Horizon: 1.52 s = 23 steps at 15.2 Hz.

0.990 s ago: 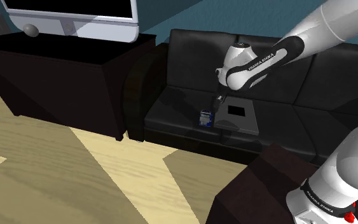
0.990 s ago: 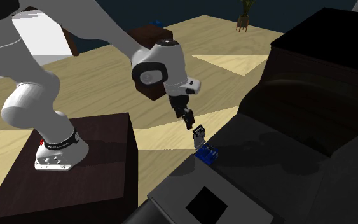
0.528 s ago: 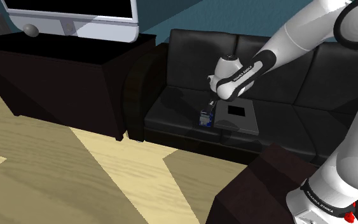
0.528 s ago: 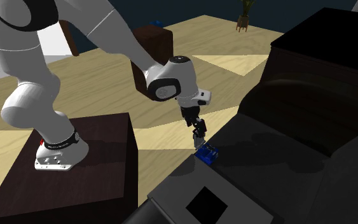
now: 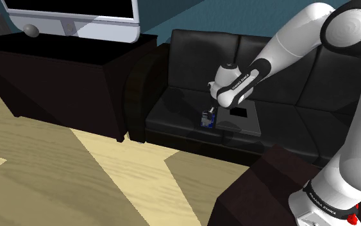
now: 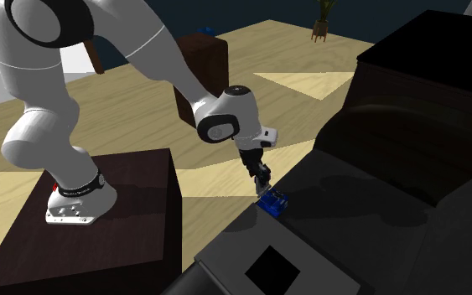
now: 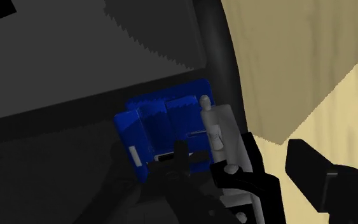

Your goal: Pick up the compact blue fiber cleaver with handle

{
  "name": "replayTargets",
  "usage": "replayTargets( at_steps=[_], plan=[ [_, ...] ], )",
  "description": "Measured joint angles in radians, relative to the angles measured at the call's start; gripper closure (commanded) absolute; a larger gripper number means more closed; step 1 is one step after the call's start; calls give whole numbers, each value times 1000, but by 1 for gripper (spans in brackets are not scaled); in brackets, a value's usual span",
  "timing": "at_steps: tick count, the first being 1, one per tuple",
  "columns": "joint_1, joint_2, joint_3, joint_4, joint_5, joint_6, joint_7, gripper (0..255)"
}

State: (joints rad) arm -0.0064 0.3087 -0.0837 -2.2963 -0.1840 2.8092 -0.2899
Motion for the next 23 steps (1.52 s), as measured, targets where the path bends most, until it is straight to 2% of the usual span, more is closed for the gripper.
replayTargets(
  at_steps=[10,23],
  plan=[
    [-1,-3,1,0,1,-1,-2,255],
    [-7,-146,13,12,26,-157,-35,255]
  ],
)
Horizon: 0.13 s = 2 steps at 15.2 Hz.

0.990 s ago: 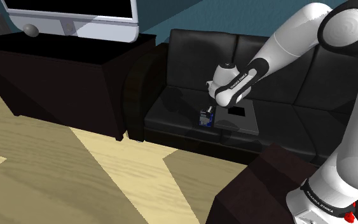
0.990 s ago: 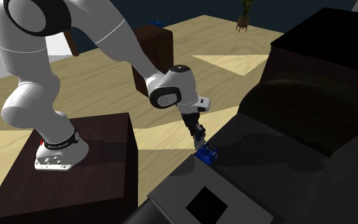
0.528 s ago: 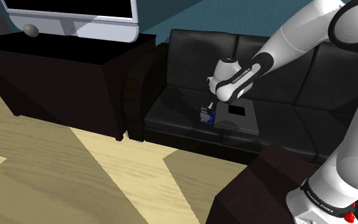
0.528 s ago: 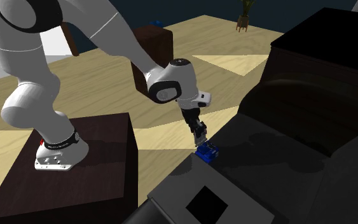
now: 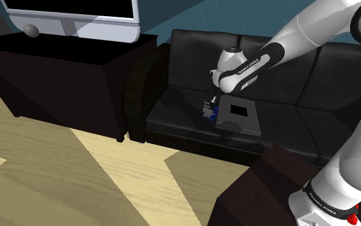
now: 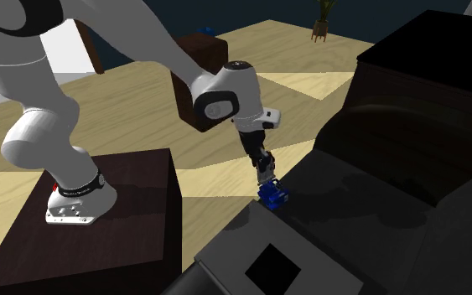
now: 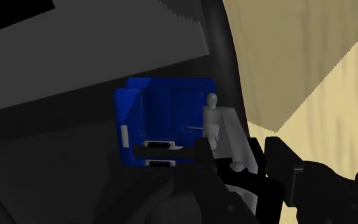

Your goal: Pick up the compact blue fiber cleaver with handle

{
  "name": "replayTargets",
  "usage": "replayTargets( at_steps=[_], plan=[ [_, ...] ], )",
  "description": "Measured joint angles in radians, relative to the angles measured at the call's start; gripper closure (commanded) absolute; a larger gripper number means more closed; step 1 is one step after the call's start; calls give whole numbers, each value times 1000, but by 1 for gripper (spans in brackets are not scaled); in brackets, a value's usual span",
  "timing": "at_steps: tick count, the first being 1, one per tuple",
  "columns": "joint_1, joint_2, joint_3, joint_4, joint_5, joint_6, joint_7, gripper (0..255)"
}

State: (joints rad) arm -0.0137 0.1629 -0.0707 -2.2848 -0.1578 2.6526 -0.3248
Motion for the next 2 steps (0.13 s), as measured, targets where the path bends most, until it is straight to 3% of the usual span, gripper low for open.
replayTargets(
  at_steps=[2],
  plan=[
    [0,-14,1,4,3,-17,-4,255]
  ],
)
